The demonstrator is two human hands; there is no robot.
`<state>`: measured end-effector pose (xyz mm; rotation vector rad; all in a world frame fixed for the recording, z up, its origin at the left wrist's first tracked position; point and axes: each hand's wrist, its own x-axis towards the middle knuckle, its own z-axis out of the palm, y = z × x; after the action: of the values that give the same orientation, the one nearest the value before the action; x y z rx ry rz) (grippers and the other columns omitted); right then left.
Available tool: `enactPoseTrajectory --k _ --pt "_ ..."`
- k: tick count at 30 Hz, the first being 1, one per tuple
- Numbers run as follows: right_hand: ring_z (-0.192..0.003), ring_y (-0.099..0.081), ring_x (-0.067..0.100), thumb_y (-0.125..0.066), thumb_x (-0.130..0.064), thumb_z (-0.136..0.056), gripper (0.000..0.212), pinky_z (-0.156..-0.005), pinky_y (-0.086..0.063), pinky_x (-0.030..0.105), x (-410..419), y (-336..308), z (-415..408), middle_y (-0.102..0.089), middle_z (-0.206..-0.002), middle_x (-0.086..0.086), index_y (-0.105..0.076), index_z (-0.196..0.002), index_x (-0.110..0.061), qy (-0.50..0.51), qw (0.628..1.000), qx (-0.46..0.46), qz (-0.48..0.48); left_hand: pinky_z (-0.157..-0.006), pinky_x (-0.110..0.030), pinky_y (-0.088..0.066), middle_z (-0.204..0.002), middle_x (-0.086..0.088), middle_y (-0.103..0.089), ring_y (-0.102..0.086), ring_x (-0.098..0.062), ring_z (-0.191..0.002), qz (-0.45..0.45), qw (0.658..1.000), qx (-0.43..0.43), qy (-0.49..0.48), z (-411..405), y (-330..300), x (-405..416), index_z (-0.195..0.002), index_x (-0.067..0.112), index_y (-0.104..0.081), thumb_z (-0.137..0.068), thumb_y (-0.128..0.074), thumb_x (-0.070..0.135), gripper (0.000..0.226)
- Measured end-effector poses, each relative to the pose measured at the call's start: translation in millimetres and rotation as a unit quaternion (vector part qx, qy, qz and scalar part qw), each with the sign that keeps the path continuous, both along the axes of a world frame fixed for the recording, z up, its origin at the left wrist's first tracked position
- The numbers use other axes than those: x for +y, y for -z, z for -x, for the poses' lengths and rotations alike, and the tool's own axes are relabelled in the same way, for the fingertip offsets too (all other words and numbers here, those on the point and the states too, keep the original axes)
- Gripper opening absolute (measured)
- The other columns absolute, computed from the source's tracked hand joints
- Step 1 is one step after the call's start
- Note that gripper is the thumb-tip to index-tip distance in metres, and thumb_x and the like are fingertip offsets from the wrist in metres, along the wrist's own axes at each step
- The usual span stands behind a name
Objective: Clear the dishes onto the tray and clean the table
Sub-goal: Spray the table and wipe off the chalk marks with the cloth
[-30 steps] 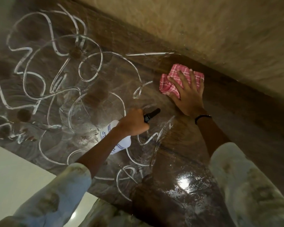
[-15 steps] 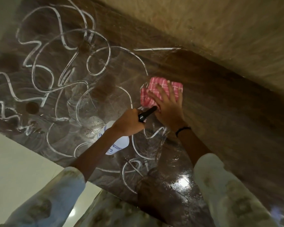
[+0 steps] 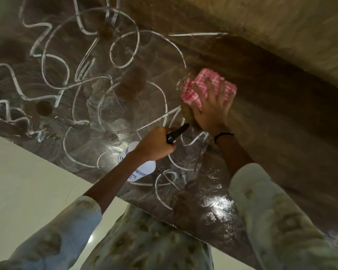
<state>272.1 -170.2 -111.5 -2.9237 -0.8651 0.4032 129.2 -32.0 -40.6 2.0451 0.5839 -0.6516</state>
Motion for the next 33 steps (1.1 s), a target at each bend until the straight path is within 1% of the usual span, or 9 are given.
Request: enactPoseTrajectory --k 3,5,8,13,18,22,25,28,33 --pt "-0.143 -0.018 0.042 -0.034 -0.056 -0.094 0.054 -0.108 -0.011 0.071 -2.2 -1.8 37.8 -0.029 -0.156 0.005 -0.033 -0.145 -0.038 -0.108 0.994 -0.012 -0.008 -0.059 -0.044 -0.052 -0.076 -0.026 -0.066 -0.064 -0.035 -0.064 0.0 1.0 0.017 0.005 10.1 1.1 -0.5 -0.082 -0.001 -0.065 -0.076 -0.06 0.011 0.015" --pt "-0.144 -0.015 0.04 -0.031 -0.058 -0.093 0.055 -0.109 -0.011 0.069 -27.1 -4.0 49.1 -0.028 -0.156 0.003 -0.03 -0.146 -0.041 -0.135 0.991 -0.003 -0.006 -0.062 -0.046 -0.055 -0.075 -0.021 -0.068 -0.066 -0.032 -0.065 -0.002 1.0 0.026 0.014 16.9 0.1 -2.4 -0.082 0.003 -0.066 -0.074 -0.06 0.015 0.015" --pt "-0.145 -0.01 0.038 -0.028 -0.063 -0.092 0.057 -0.11 -0.009 0.069 -65.3 -7.1 44.9 -0.022 -0.158 0.003 -0.027 -0.146 -0.042 -0.072 0.997 0.003 0.008 -0.067 -0.045 -0.057 -0.077 -0.011 -0.067 -0.065 -0.025 -0.067 -0.013 0.999 0.035 0.034 25.8 -2.0 -5.5 -0.081 0.012 -0.066 -0.066 -0.054 0.026 0.024" --pt "-0.146 -0.003 0.039 -0.034 -0.061 -0.094 0.058 -0.108 0.003 0.066 -53.5 -5.0 28.0 -0.015 -0.16 0.001 -0.026 -0.147 -0.04 0.056 0.998 0.006 0.012 -0.056 -0.043 -0.051 -0.07 -0.018 -0.061 -0.061 -0.031 -0.06 -0.008 0.997 0.044 0.063 41.2 -3.0 -17.3 -0.077 0.0 -0.061 -0.073 -0.059 0.01 0.011" --pt "-0.146 0.002 0.04 -0.031 -0.061 -0.093 0.06 -0.108 0.006 0.066 -58.4 -5.3 27.0 -0.011 -0.161 0.001 -0.023 -0.148 -0.04 0.044 0.999 0.018 0.006 -0.054 -0.038 -0.045 -0.062 -0.018 -0.056 -0.054 -0.028 -0.054 -0.011 0.996 0.023 0.081 52.7 -7.5 -37.2 -0.087 0.003 -0.066 -0.073 -0.056 0.006 0.017" --pt "-0.146 0.004 0.039 -0.03 -0.062 -0.092 0.061 -0.108 0.006 0.066 -56.9 -8.7 26.9 -0.009 -0.161 0.0 -0.022 -0.148 -0.041 0.036 0.999 0.028 0.001 -0.053 -0.035 -0.046 -0.058 0.0 -0.051 -0.054 -0.019 -0.052 -0.007 0.997 0.046 0.068 61.9 -5.8 -37.8 -0.089 0.004 -0.065 -0.069 -0.054 0.02 0.028" --pt "-0.146 0.006 0.039 -0.034 -0.059 -0.095 0.059 -0.108 0.006 0.067 -55.0 -10.0 27.4 -0.006 -0.161 0.001 -0.02 -0.149 -0.041 0.041 0.999 0.033 0.009 -0.05 -0.033 -0.045 -0.06 -0.005 -0.052 -0.053 -0.019 -0.05 -0.022 0.998 0.051 0.032 65.9 -10.5 -33.3 -0.085 0.002 -0.059 -0.073 -0.059 0.012 0.016" --pt "-0.146 0.004 0.04 -0.036 -0.059 -0.095 0.058 -0.107 0.008 0.067 -43.8 -8.6 35.3 -0.008 -0.161 0.002 -0.022 -0.148 -0.04 0.037 0.999 0.031 0.008 -0.042 -0.023 -0.033 -0.057 -0.001 -0.049 -0.048 -0.014 -0.046 -0.039 0.998 0.04 -0.002 69.5 -9.2 -25.8 -0.095 0.005 -0.06 -0.074 -0.057 0.004 0.022" --pt "-0.144 -0.015 0.042 -0.036 -0.057 -0.094 0.054 -0.106 -0.002 0.069 -10.7 -1.8 87.1 -0.027 -0.156 0.005 -0.036 -0.144 -0.037 -0.052 0.998 0.004 -0.02 -0.053 -0.031 -0.043 -0.06 -0.012 -0.059 -0.058 -0.031 -0.059 -0.045 0.999 0.027 -0.01 75.1 -11.7 -17.5 -0.08 0.003 -0.061 -0.076 -0.06 0.004 0.005"
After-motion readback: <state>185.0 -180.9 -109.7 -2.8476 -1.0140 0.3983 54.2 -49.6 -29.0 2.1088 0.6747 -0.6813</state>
